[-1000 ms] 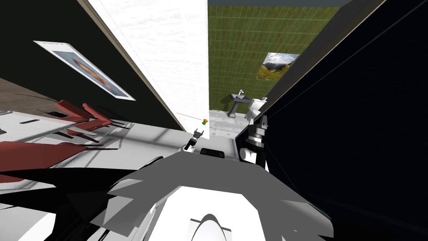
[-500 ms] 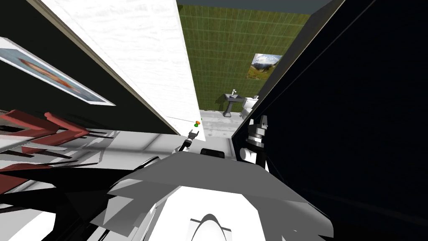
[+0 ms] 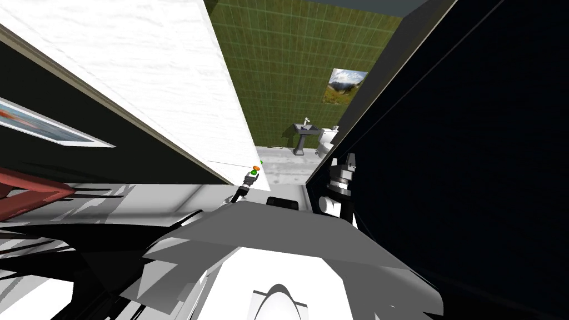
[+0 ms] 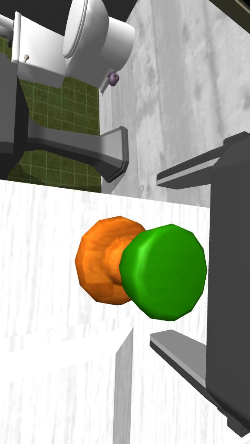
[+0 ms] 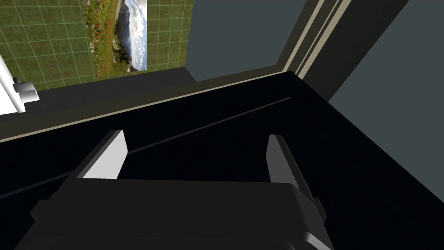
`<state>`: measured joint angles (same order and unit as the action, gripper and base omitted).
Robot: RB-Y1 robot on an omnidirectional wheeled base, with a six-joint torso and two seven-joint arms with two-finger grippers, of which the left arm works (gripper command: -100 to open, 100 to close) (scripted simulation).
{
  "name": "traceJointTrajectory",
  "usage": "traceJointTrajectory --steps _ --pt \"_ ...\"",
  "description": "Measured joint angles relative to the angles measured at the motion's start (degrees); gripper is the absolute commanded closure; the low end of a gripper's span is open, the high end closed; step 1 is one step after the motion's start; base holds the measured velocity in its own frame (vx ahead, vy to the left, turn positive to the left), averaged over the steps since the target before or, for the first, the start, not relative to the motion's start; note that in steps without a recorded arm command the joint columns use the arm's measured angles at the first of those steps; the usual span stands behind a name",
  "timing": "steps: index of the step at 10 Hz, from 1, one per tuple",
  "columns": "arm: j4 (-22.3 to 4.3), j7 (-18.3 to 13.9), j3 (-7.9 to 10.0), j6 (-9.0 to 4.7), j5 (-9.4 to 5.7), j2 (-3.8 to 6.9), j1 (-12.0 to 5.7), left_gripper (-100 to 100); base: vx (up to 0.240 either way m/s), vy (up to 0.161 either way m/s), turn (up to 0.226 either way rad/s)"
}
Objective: Pull the door open
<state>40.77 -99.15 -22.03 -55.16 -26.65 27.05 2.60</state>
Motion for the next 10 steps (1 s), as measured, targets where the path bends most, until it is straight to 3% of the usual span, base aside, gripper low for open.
traceJointTrajectory --steps 1,2,8,10 --pt "-0.88 -0.77 0.17 -0.70 -0.14 0.52 -0.04 -100 0.049 -0.002 -0.013" --pt "-0.98 -0.94 0.18 -0.89 -0.15 0.56 -0.06 100 -0.002 0.004 0.022" --pt "-0.95 -0.75 0.22 -0.59 -0.15 0.63 -0.05 100 -0.025 0.010 -0.026" --pt "-1.20 -1.83 -0.34 -2.10 0.15 1.57 0.45 100 -0.168 0.082 -0.135"
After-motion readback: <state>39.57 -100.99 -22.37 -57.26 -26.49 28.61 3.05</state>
